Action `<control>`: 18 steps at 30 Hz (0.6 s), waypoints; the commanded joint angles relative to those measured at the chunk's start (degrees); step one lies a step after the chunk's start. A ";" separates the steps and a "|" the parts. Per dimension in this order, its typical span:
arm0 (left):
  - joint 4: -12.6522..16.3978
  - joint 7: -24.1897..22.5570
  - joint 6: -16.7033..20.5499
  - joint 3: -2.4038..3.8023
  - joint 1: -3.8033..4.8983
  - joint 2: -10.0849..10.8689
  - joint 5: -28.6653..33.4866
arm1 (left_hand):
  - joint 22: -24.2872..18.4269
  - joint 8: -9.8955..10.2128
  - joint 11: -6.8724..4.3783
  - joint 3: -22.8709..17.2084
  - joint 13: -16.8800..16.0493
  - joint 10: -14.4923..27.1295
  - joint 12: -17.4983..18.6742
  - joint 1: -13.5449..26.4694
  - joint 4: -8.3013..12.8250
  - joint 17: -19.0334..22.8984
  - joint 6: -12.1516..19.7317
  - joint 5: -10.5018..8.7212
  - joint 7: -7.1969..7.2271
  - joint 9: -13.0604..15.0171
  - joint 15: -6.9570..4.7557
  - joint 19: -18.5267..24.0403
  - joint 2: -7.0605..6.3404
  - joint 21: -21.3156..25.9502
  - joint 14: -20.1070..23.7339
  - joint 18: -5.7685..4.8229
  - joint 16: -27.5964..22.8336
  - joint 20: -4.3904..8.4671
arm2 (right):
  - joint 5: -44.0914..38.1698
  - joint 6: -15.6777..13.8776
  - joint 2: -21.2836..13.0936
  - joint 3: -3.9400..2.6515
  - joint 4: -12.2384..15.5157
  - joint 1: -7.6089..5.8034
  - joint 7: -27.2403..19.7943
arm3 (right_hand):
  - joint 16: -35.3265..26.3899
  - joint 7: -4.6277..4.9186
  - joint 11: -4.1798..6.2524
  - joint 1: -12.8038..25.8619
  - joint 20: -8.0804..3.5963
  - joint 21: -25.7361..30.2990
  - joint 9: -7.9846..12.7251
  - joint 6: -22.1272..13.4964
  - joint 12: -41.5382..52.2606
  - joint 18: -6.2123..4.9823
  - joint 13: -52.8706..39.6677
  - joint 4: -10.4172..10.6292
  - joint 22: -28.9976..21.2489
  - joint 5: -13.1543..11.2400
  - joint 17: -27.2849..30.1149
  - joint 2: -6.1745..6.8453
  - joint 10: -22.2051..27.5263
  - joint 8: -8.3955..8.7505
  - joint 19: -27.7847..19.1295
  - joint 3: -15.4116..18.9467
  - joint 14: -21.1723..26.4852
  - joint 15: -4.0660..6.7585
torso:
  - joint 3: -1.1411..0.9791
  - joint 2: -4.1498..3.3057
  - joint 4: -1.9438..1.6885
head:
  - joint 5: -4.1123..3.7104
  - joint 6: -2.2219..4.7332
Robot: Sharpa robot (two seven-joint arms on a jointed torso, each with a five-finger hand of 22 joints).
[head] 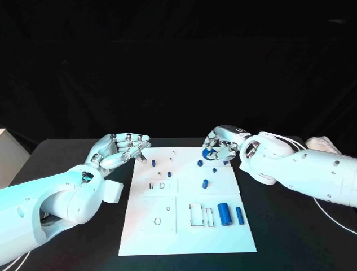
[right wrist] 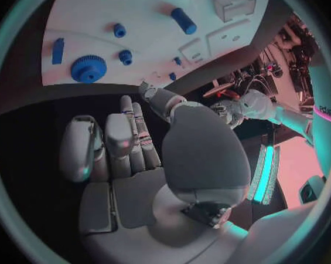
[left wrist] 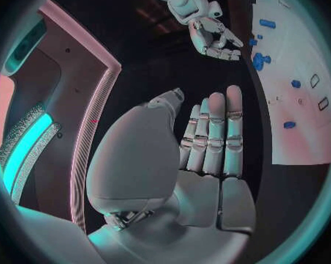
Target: Assemble the parts on the task board
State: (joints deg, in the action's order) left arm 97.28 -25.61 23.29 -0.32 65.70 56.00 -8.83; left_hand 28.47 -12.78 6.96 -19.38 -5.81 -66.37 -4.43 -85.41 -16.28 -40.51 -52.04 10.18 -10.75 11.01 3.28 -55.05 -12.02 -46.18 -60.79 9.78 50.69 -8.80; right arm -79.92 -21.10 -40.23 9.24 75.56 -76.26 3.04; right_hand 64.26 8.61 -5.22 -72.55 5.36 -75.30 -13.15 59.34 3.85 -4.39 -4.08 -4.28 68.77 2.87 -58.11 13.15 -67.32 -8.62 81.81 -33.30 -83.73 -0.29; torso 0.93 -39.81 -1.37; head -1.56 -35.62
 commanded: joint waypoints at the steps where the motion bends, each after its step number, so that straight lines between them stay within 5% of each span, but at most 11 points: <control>1: 0.96 0.88 -2.11 0.14 0.16 0.19 -1.57 | 0.97 -0.36 -0.01 0.07 -0.27 -0.36 -0.39 0.67 0.04 -0.34 0.22 -0.32 0.14 0.20 -0.15 0.10 -0.20 -1.48 0.46 0.63 0.88 0.06 | -8.48 3.21 0.79 0.00 -0.52 0.05 4.65 | 2.04 -0.07 -0.03 -0.05 0.08 -1.96 -0.25 0.25 -0.23 0.77 -0.13 0.25 2.60 0.33 -1.83 0.49 0.36 0.07 0.68 0.05 -1.94 -0.24 | -0.08 -1.02 -0.30 | -0.08 0.32; 8: 1.97 1.54 -2.53 0.29 0.42 0.58 -2.08 | 2.50 -0.75 -0.20 -0.20 -0.68 -0.52 -0.66 0.61 0.15 -0.70 -0.28 -0.19 0.40 0.61 -0.31 0.26 -0.21 -3.78 0.52 0.66 1.85 0.18 | -10.64 4.39 2.24 0.05 -1.74 0.25 6.95 | 7.75 0.16 -0.12 -0.20 0.69 -6.75 -0.85 -0.46 -0.26 1.90 -0.26 0.83 9.22 0.34 -7.02 0.66 1.40 0.31 2.93 0.63 -2.61 -0.07 | -0.08 -1.62 -0.51 | -0.14 0.60; 18: 2.64 1.84 -2.36 0.35 1.08 0.94 -2.51 | 6.55 -1.10 -0.49 -1.73 -1.12 -0.51 -0.74 -0.15 0.39 -0.84 -0.48 -0.16 0.71 1.30 -0.74 -1.36 -0.36 -9.24 -0.29 0.53 2.91 0.70 | -11.35 5.08 3.41 0.11 -2.93 0.58 7.75 | 9.01 0.17 -0.09 -0.27 0.84 -7.75 -1.21 -0.28 -0.06 2.09 -0.48 1.18 10.58 0.35 -7.53 0.56 1.08 0.20 3.46 0.91 -2.69 -0.09 | 0.08 -2.45 -0.67 | -0.33 0.66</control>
State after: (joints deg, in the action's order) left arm 99.70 -23.84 21.93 -0.03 66.59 56.95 -10.65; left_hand 34.76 -13.66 6.55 -20.73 -6.86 -66.79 -5.04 -85.11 -15.89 -41.39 -52.44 10.18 -10.34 12.26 2.67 -55.87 -12.31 -55.13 -61.00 9.75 53.47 -8.15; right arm -89.24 -17.66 -37.01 9.34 72.73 -75.74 9.62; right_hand 73.00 8.79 -5.30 -72.70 5.85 -82.94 -14.28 59.15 3.85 -3.49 -4.48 -3.48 74.95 2.87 -65.58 13.44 -66.17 -8.62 83.93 -32.49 -83.73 -0.29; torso 0.90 -41.90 -1.96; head -1.80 -34.97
